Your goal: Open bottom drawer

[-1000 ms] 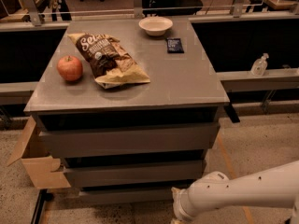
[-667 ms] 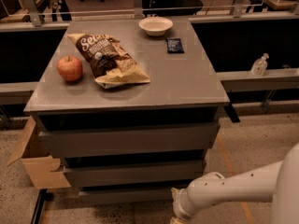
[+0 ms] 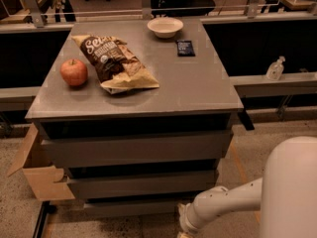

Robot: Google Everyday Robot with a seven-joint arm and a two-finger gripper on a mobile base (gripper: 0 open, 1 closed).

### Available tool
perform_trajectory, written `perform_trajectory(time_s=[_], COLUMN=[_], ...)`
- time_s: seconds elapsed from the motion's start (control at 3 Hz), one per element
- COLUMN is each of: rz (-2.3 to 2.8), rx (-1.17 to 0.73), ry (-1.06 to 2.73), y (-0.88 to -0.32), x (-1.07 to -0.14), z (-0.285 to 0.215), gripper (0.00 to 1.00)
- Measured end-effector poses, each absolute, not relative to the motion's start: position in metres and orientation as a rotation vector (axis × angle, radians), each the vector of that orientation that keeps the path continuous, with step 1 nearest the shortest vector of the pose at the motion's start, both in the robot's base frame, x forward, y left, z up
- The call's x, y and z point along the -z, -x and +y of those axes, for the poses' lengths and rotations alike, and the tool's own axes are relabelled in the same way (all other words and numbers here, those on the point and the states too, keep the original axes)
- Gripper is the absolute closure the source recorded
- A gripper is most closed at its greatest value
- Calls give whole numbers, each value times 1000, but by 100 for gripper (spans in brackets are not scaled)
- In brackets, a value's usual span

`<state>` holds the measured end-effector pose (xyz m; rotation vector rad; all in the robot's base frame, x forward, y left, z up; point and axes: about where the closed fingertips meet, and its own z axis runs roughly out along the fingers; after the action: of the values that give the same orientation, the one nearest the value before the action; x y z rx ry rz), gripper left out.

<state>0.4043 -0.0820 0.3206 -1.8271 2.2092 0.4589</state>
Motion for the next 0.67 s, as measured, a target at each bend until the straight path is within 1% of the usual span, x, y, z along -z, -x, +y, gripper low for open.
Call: perform_trajectory(time_s=[0.33, 0.67], rz=[2161, 2112], rx=[-474, -563], ry=[1835, 1790], y=[-415, -425], x=[-293, -259], z=[-69, -52], gripper=[0, 0])
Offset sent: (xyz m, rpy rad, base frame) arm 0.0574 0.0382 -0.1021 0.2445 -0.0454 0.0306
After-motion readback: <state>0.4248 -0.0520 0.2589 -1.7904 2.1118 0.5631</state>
